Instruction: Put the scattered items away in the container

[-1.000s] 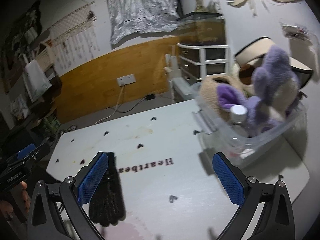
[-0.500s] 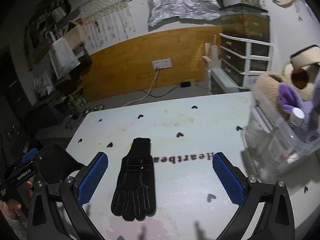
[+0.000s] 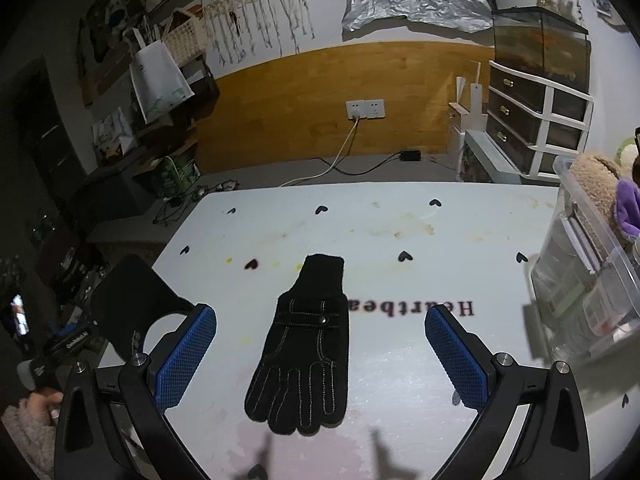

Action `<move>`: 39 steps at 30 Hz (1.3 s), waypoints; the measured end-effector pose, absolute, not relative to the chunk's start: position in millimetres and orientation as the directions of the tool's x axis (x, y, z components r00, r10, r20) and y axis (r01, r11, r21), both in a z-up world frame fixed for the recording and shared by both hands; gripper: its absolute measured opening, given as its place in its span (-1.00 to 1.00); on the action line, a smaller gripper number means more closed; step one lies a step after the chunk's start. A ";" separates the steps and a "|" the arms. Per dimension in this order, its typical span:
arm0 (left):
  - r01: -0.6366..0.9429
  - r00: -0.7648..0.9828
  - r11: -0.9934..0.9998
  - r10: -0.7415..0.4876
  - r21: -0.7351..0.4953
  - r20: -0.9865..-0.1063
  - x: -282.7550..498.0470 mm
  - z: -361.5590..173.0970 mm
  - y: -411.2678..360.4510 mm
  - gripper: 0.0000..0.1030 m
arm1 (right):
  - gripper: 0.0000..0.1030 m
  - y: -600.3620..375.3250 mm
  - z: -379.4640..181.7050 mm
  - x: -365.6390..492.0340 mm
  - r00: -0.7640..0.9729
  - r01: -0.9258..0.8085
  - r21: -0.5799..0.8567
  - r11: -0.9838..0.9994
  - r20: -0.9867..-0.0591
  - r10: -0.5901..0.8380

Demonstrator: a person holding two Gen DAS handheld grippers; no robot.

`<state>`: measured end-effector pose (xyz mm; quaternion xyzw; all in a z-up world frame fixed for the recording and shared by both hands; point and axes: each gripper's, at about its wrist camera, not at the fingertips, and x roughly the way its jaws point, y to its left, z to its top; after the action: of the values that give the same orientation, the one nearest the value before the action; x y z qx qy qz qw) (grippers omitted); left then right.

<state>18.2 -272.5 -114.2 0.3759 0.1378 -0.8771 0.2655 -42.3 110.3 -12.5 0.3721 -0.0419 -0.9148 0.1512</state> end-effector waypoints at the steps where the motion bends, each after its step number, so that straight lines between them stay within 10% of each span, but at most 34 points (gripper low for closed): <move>1: 0.581 -0.560 -0.813 -0.360 -0.044 -0.746 18.5 -122.6 -279.5 0.92 | 1.00 110.1 -12.8 -42.4 -0.675 0.246 0.188 -0.951 -0.671 -0.307; 10: 0.578 -0.542 -0.808 -0.274 -0.116 -0.795 -6.1 -160.8 -316.9 0.64 | 1.00 113.1 -18.8 -44.4 -0.660 0.226 0.175 -0.958 -0.696 -0.283; 19: 0.469 -0.548 -0.865 -0.128 -0.177 -0.827 -33.4 -171.2 -325.2 -0.80 | 1.00 114.6 -20.8 -41.2 -0.654 0.220 0.154 -0.963 -0.710 -0.263; 39: 0.228 -0.620 -0.777 0.349 -0.587 -0.703 -54.1 -139.0 -250.1 -0.84 | 1.00 140.4 -34.5 -42.0 -0.585 0.197 0.325 -0.925 -0.718 -0.377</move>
<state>-54.1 -250.1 -139.0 0.4342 0.3318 -0.8367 -0.0361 -42.0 140.4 -34.5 0.4259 -0.1058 -0.8838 0.1622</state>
